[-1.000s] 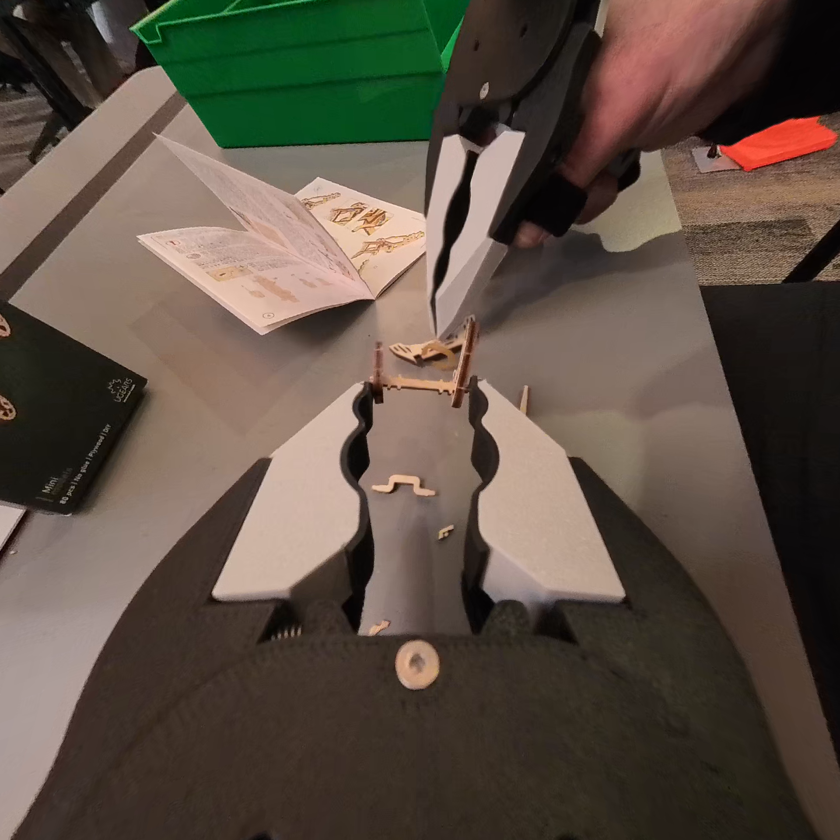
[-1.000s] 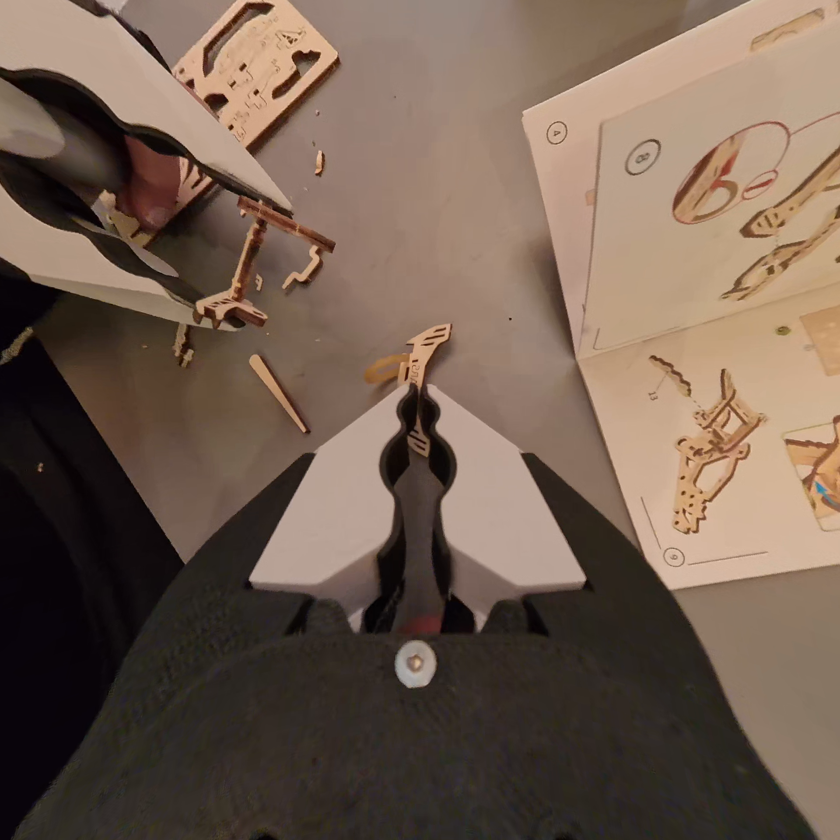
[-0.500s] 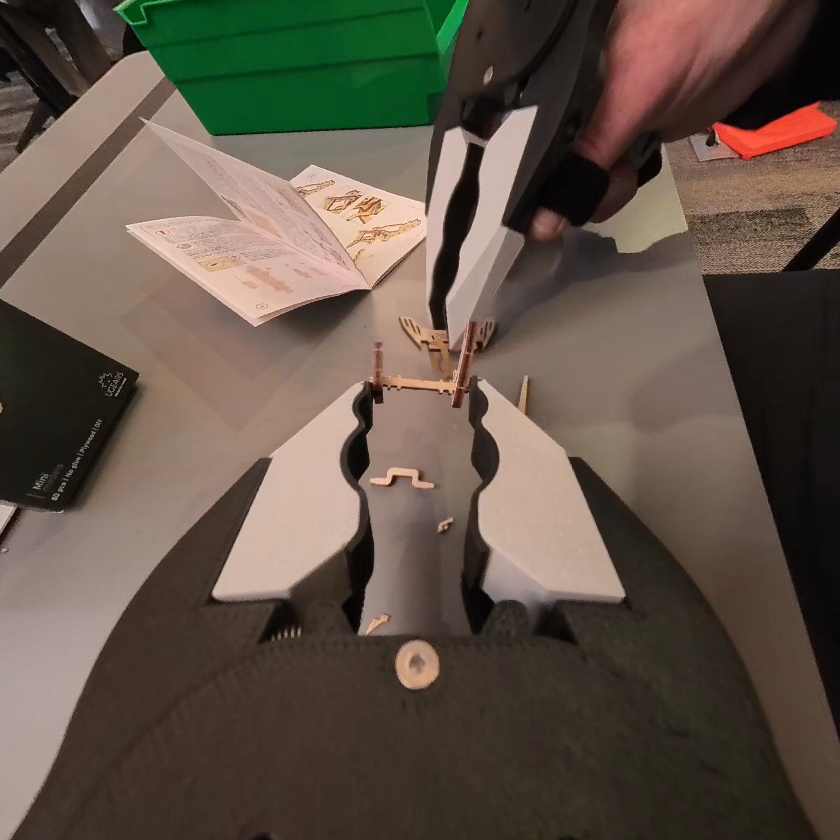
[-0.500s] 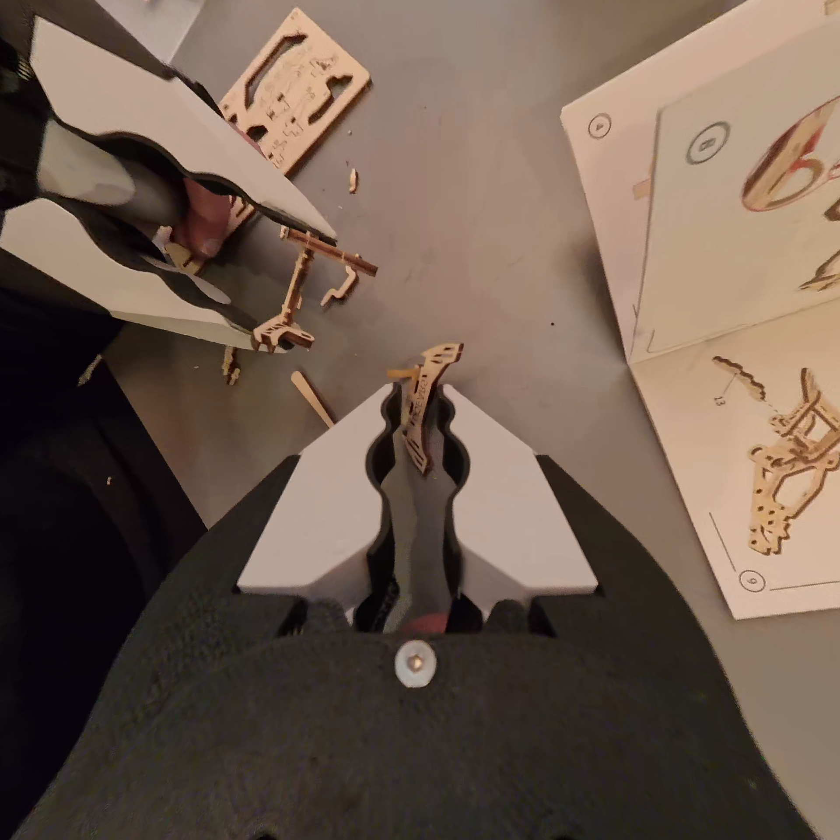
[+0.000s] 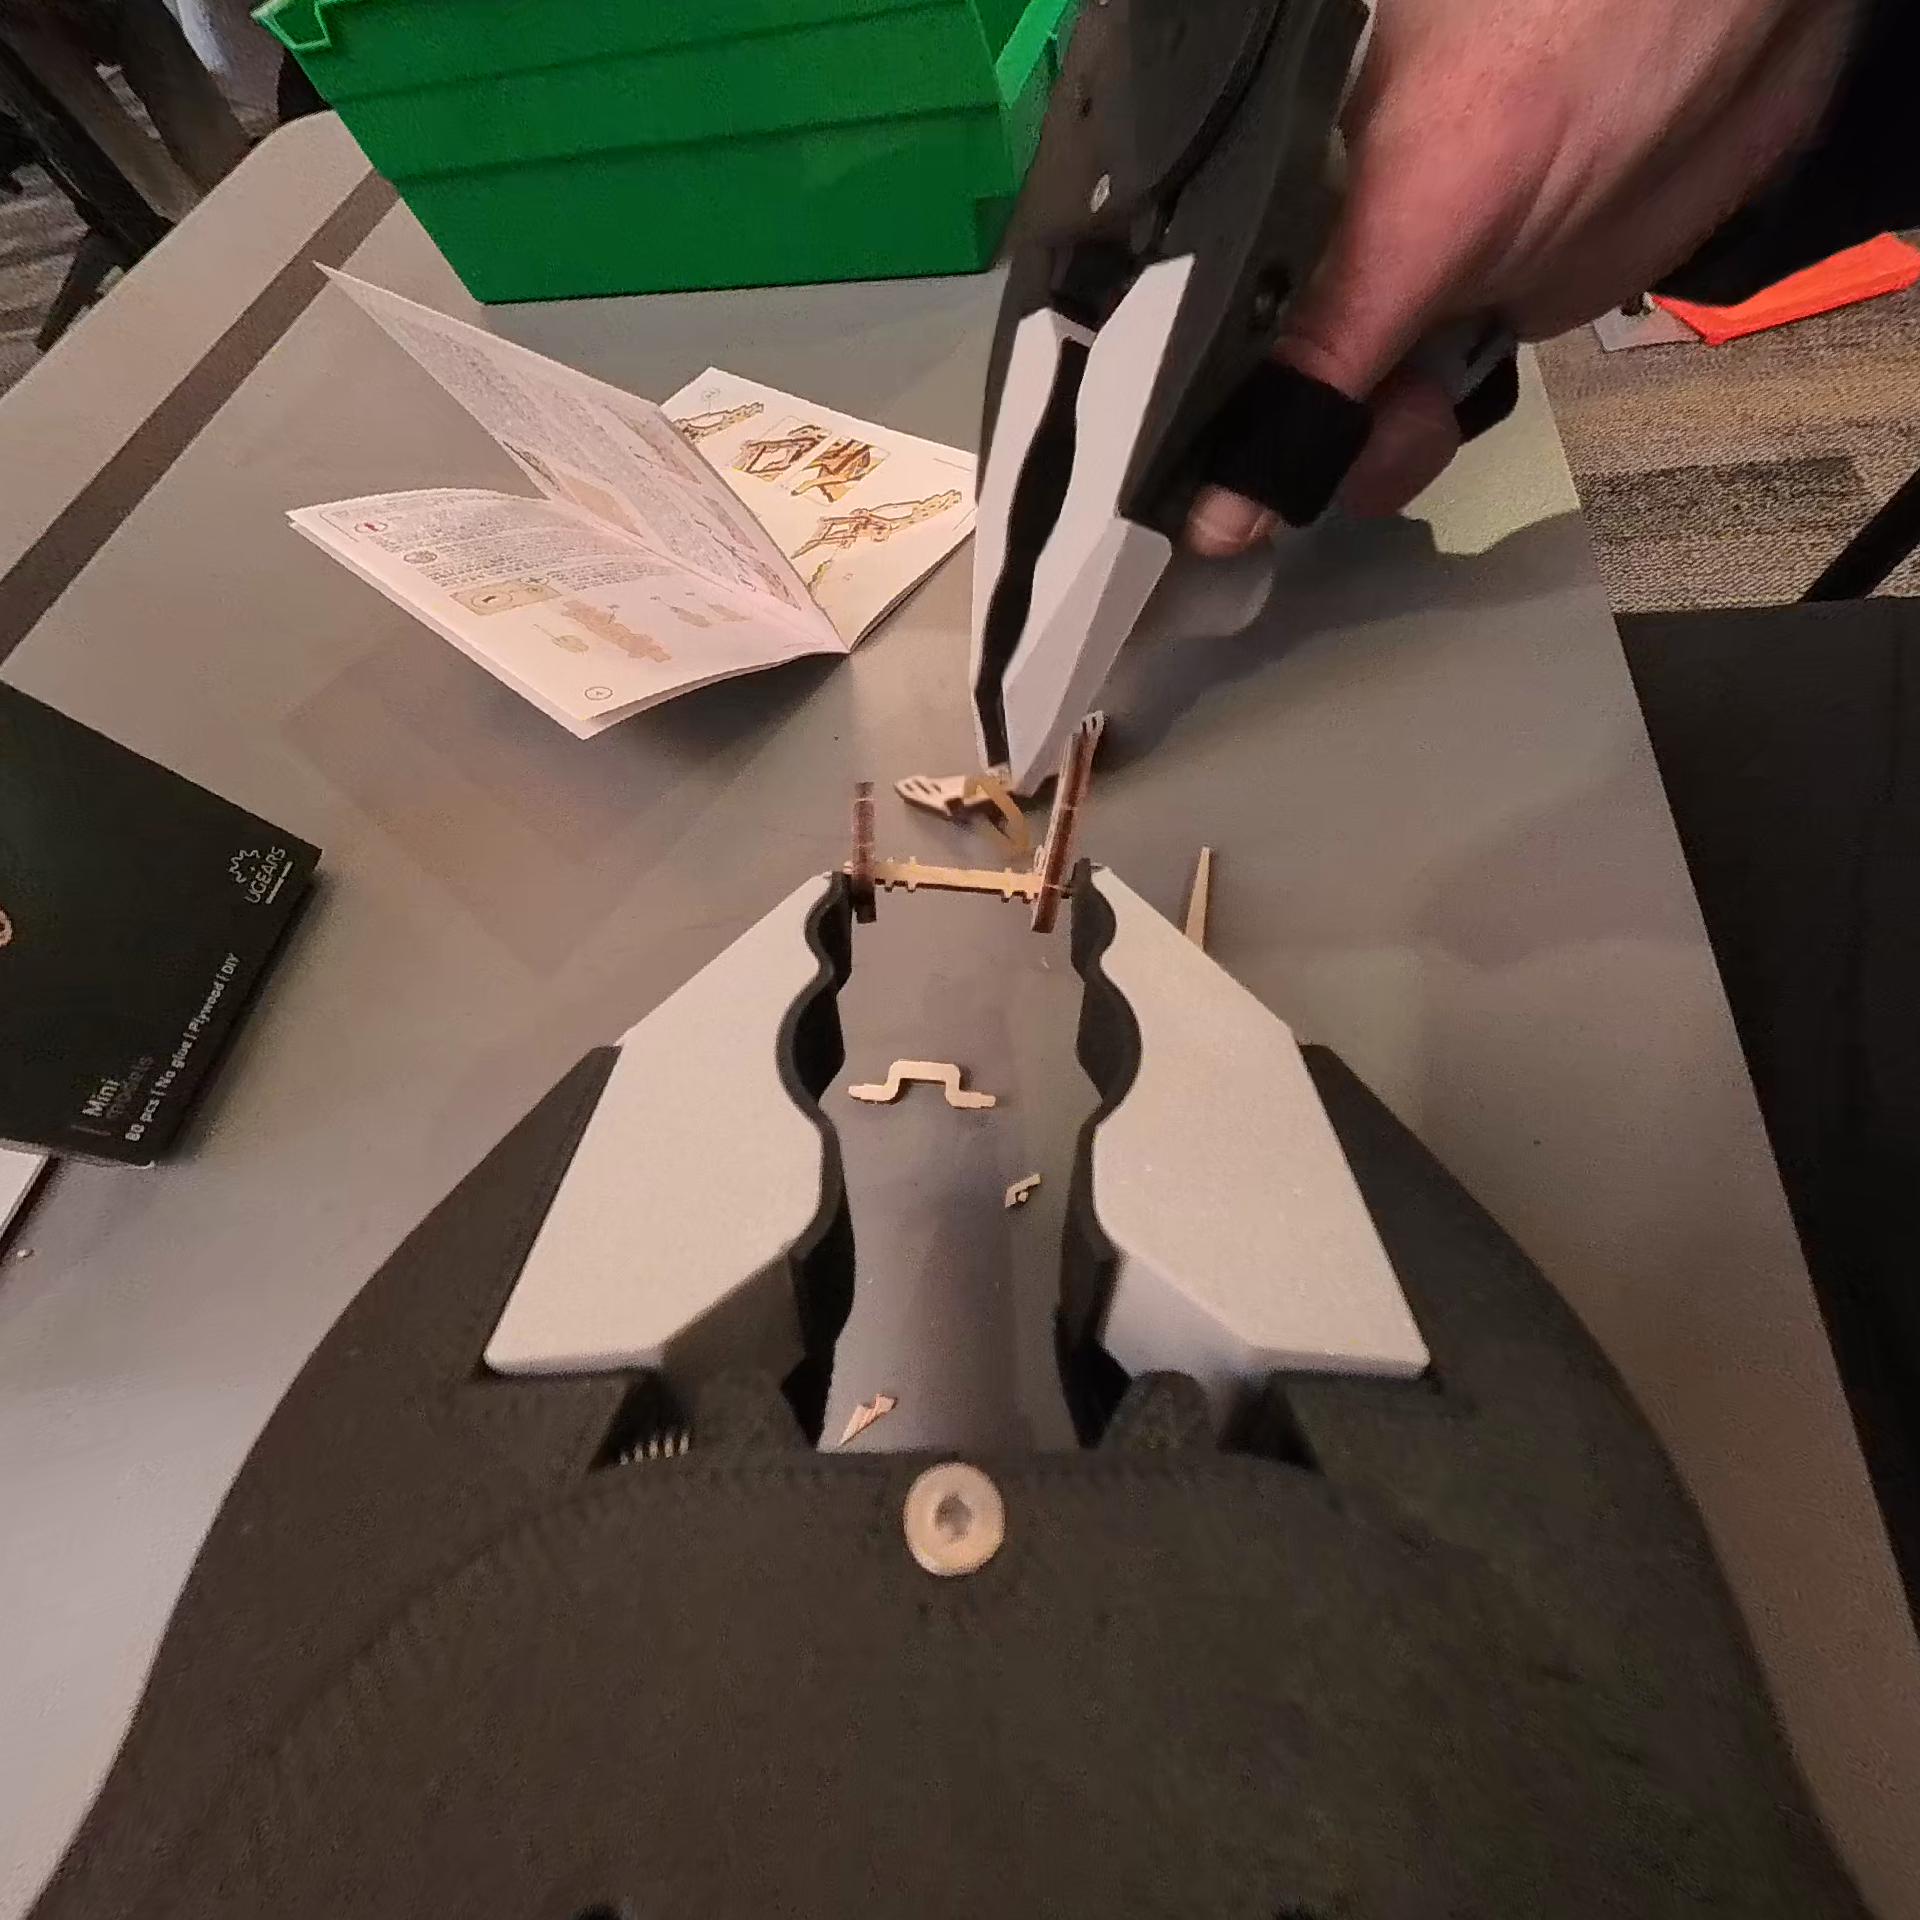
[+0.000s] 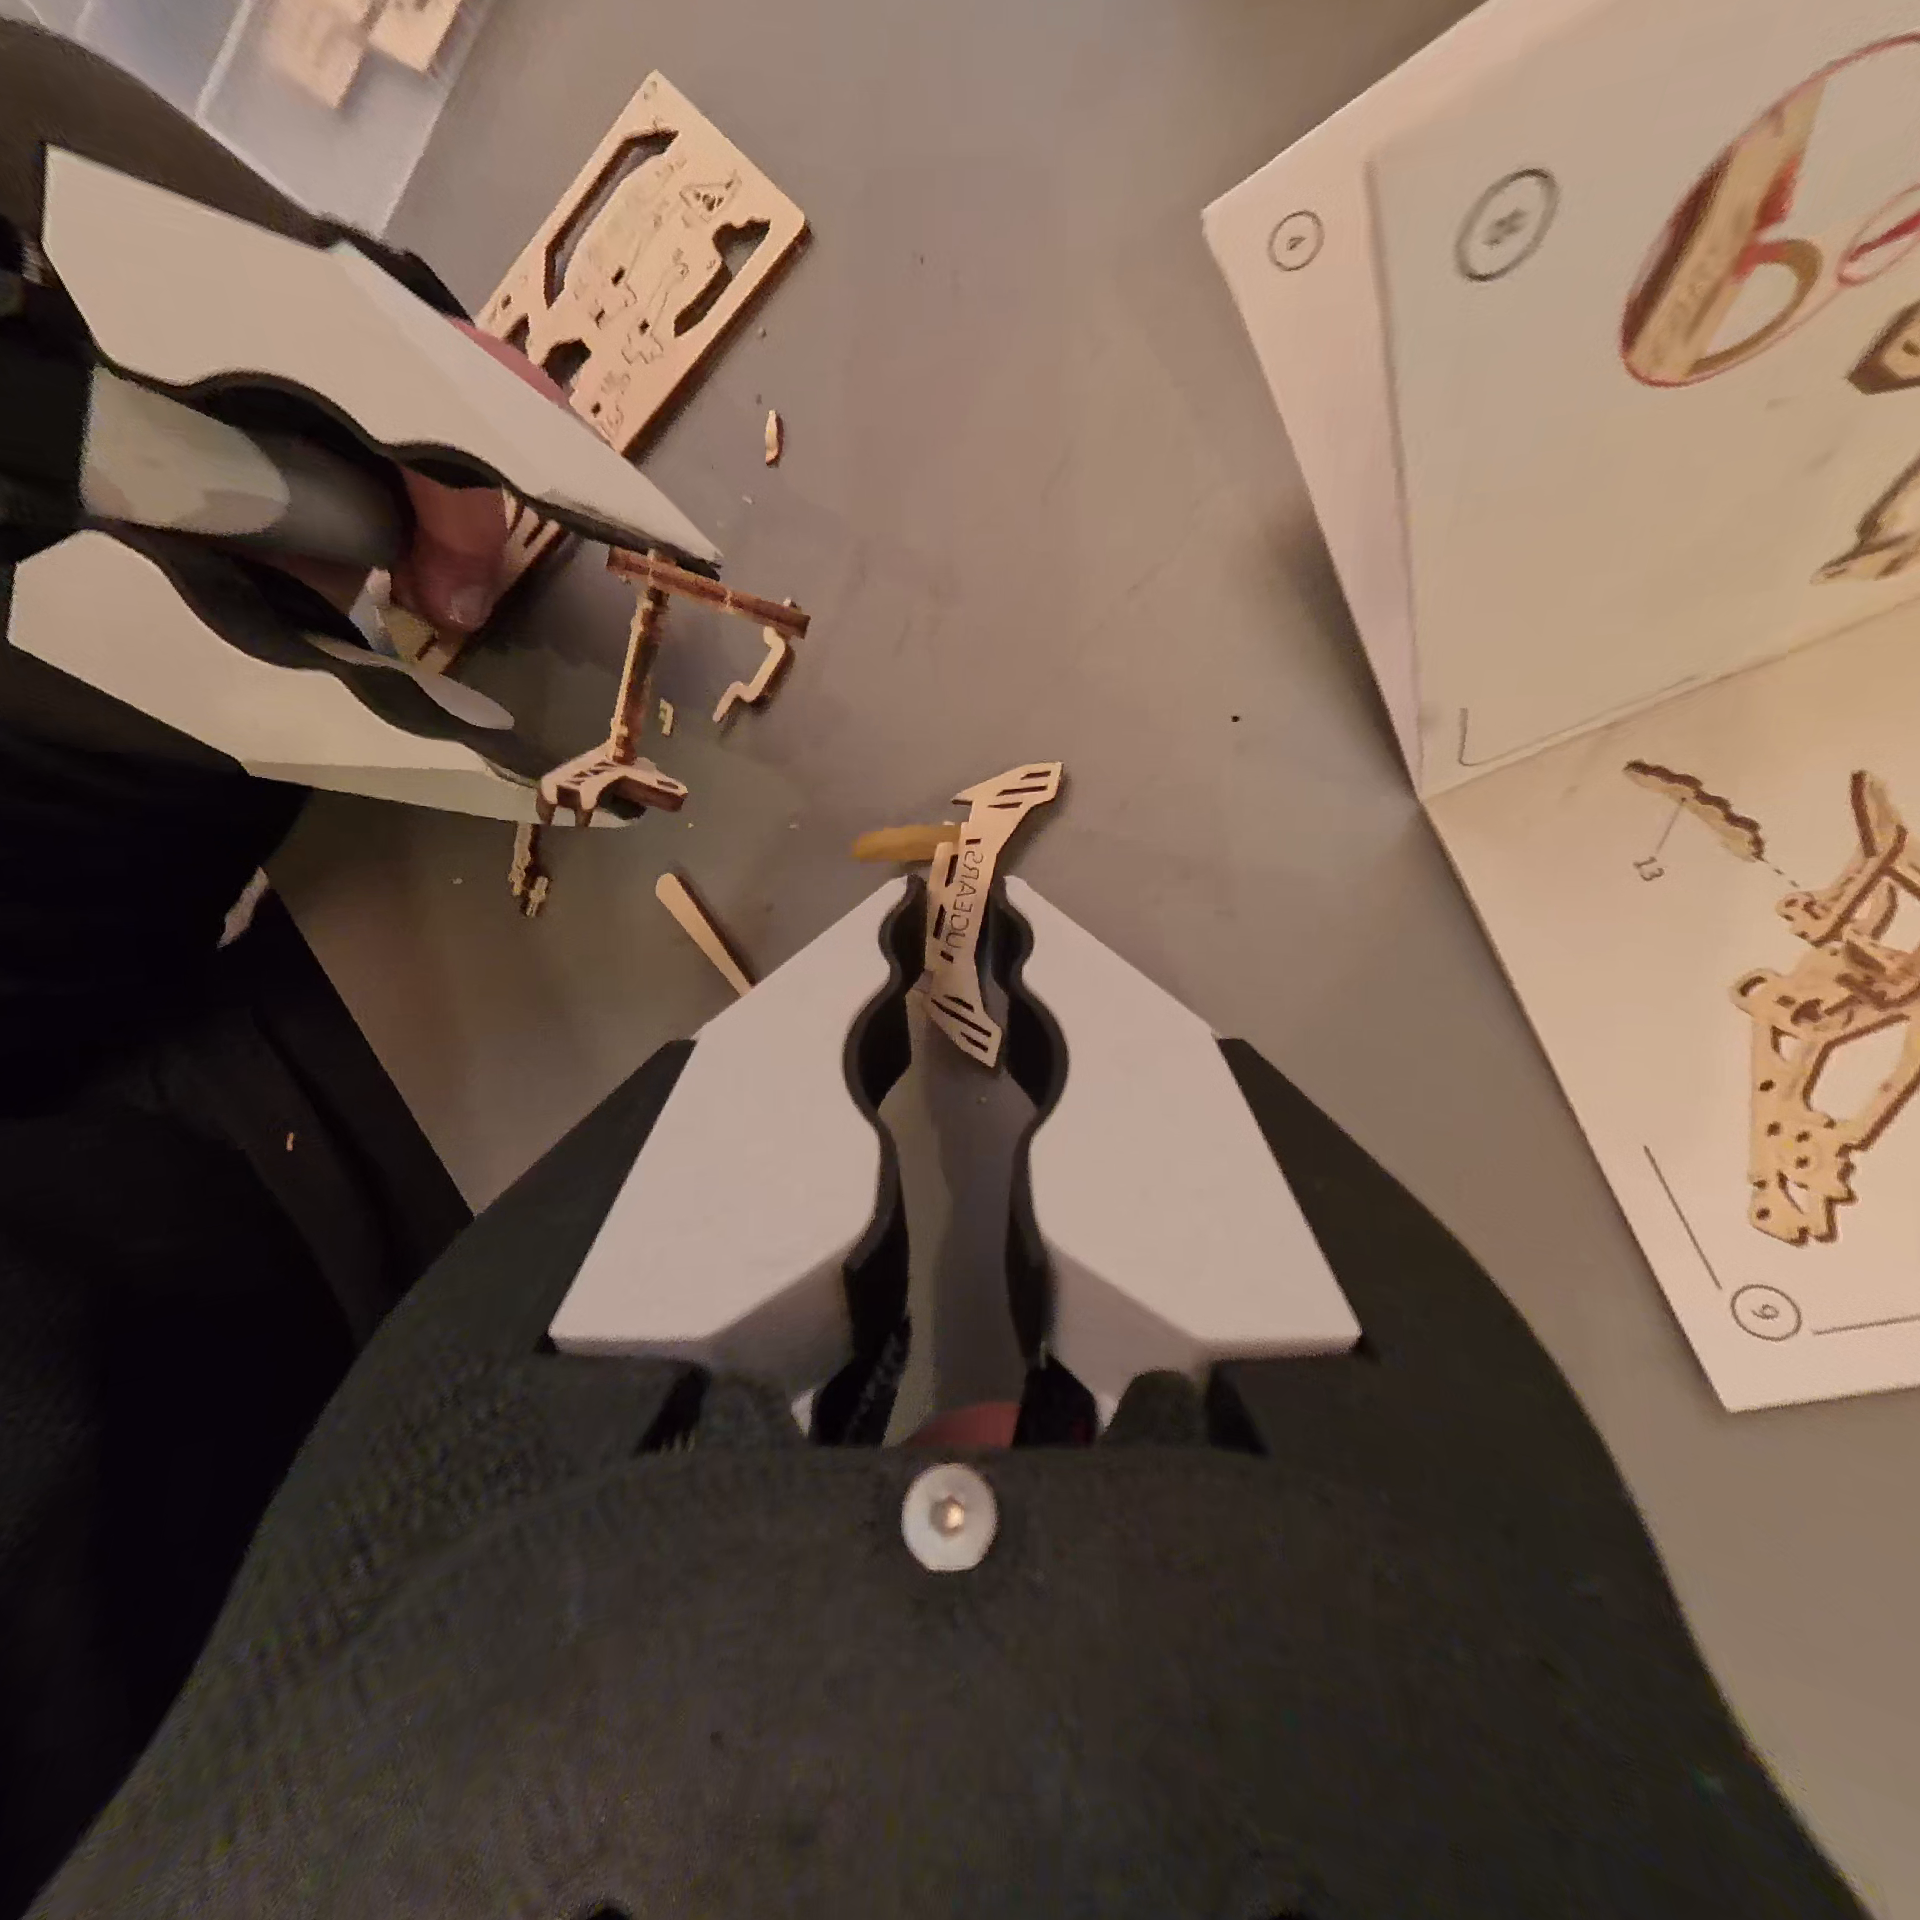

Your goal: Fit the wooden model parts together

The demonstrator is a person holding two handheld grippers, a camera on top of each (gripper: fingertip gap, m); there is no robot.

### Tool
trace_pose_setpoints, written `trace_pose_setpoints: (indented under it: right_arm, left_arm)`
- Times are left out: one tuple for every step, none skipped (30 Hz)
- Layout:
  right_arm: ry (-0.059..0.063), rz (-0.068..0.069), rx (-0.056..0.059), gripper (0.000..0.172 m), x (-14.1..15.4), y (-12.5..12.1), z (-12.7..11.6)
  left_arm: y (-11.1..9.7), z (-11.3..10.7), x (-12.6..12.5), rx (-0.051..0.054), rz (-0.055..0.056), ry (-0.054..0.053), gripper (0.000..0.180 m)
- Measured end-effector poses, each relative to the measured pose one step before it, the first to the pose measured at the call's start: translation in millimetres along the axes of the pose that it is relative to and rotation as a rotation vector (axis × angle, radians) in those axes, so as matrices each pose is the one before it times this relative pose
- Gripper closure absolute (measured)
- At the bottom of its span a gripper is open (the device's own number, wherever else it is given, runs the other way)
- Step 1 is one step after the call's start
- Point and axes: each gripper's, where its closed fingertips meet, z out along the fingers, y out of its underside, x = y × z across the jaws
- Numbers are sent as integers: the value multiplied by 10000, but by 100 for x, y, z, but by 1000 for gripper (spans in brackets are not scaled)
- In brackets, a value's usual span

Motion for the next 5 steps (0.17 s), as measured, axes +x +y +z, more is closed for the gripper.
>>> trace_pose_setpoints:
  right_arm:
    - [-58,153,203,163,112,-129,-122]
    - [-120,117,109,163,-11,-8,-88]
    - [17,71,171,163,106,-99,-94]
    - [120,-48,261,163,111,-275,-191]
    - [-48,-91,93,163,-213,-87,-113]
  left_arm:
    - [14,20,-18,-16,15,-11,140]
    - [4,18,-12,-7,15,-14,140]
    - [-12,30,-8,-8,13,-9,140]
    - [22,37,16,-25,15,1,140]
    - [31,28,8,-19,17,-8,140]
